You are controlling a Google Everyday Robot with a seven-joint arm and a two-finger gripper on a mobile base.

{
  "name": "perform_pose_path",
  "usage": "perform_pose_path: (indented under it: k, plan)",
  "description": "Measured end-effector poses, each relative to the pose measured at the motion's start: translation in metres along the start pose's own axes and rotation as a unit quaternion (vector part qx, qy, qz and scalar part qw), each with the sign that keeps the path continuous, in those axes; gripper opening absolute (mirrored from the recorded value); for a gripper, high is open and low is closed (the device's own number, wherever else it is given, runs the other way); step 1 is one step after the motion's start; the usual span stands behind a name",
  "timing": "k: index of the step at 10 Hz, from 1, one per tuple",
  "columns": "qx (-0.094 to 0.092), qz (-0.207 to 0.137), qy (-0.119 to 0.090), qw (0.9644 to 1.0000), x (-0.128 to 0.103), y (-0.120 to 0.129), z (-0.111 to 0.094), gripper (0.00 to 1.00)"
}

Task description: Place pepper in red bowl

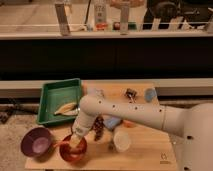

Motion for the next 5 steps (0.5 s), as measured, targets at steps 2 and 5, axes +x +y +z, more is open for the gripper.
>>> perform_pose_path:
  k: [2,5]
  plan:
    - [0.008,-0.005,-0.005,0.9999,0.002,-0.0001,0.0027,0.17]
    - [0.011,-0.006,-0.007,0.9999,0.0028,0.0008,0.0036,0.44]
